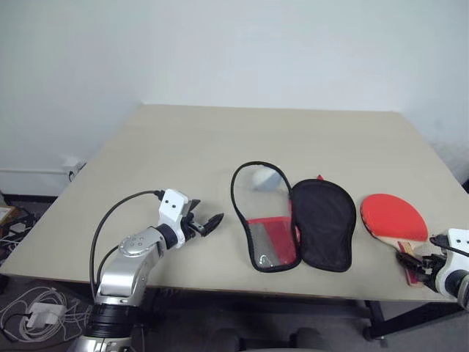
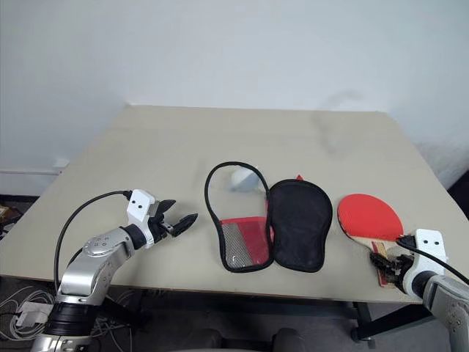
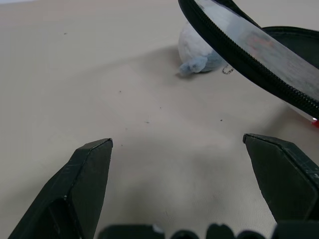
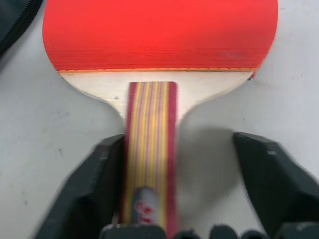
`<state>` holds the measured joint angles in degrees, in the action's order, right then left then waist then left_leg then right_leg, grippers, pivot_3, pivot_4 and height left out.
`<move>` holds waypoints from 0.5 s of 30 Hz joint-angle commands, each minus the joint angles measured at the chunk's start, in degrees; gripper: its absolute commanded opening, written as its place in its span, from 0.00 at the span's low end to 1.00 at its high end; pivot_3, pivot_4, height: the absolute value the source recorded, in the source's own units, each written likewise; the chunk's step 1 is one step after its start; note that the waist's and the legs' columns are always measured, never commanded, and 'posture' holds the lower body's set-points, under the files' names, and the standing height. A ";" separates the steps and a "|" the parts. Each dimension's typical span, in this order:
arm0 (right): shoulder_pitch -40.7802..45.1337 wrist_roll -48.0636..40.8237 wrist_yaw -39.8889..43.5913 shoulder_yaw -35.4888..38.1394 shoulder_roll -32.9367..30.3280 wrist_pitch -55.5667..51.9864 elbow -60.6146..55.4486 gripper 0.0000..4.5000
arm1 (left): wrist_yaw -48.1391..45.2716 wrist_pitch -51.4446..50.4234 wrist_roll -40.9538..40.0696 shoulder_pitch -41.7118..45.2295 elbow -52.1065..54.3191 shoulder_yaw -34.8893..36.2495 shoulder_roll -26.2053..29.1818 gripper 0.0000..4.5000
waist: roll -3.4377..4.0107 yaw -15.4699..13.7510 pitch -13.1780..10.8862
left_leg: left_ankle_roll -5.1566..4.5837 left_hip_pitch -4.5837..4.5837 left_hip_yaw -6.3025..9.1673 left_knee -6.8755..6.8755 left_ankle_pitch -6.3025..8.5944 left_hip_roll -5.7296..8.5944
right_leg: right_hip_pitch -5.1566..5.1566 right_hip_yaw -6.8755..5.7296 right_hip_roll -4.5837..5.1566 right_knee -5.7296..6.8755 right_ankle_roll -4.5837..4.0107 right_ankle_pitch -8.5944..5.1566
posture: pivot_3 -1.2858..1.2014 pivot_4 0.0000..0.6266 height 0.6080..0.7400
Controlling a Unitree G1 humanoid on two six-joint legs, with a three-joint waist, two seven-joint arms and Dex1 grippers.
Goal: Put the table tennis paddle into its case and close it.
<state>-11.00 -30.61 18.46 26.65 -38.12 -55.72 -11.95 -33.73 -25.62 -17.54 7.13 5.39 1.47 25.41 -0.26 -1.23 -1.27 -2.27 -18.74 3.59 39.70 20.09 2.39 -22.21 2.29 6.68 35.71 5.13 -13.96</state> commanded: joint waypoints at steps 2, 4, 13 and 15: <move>1.98 2.79 -0.10 -2.05 -0.72 -0.15 2.19 0.41 | 0.16 0.01 -0.07 0.65 2.48 0.85 0.60 1.00 | -0.15 0.32 0.01 | 0.00 0.00 0.02 0.01 0.00 0.00 | 0.00 -0.01 0.01 0.00 0.00 0.00 | 0.52 0.00 0.82; 1.75 3.41 0.54 -2.52 -0.57 0.48 2.00 0.26 | 0.13 -0.09 -0.11 0.50 2.61 0.93 0.67 1.00 | -0.25 0.52 0.02 | 0.01 0.00 0.02 0.01 0.00 0.01 | 0.00 -0.01 0.01 0.00 0.00 0.00 | 0.52 0.00 0.82; 4.83 -3.19 0.58 6.44 -0.28 -3.55 -8.25 0.25 | 0.12 -0.14 0.01 0.15 2.32 0.70 0.50 1.00 | 0.18 0.63 -0.18 | 0.01 -0.19 0.06 0.01 0.00 0.03 | -0.15 -0.02 0.05 0.00 0.00 0.00 | 0.52 0.00 0.82; 7.43 -4.06 -1.11 6.06 0.37 -5.34 -11.10 0.25 | 0.06 -0.15 0.06 0.38 1.97 0.57 0.44 1.00 | 0.48 0.75 -0.35 | 0.01 -0.24 0.04 0.04 0.00 0.04 | -0.19 0.00 0.06 0.03 0.01 0.01 | 0.52 0.00 0.82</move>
<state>-6.50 -32.91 18.47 30.32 -37.44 -60.68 -17.66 -33.72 -26.10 -17.55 6.70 5.76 1.43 25.46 0.22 -0.47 -1.62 -2.26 -18.98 3.59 39.74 20.09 2.42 -22.44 2.32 6.73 35.75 5.14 -13.94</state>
